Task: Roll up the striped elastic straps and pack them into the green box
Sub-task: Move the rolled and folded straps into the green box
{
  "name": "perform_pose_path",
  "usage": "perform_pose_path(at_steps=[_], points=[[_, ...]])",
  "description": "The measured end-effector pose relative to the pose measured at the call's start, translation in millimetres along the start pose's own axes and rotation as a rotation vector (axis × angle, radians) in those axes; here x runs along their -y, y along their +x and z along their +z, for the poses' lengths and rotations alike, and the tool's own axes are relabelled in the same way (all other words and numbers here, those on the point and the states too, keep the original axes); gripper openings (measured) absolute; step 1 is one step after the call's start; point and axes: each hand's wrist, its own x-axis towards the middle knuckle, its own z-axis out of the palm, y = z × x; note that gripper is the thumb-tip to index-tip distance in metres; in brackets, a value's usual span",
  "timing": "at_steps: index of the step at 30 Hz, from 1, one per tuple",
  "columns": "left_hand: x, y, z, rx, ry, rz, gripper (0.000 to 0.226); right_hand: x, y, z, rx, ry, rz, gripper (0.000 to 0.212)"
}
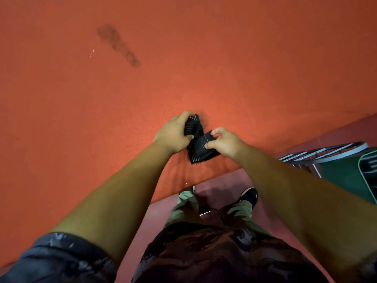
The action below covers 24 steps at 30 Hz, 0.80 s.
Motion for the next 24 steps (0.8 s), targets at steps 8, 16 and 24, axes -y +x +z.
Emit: perform_pose_path(at_steps=[8, 16, 24], points=[[-97, 49, -20, 0.032, -0.049, 0.085, 0.049, -16, -34, -112, -0.22, 0.105, -0.036, 0.057], [-226, 83, 25, 0.153, -0.083, 0.232, 0.035, -86, -82, -212, -0.373, 0.228, -0.036, 0.041], [-358, 100, 109, 0.298, 0.081, 0.489, 0.042, -193, -171, -285, -0.61, 0.375, 0.101, 0.028]])
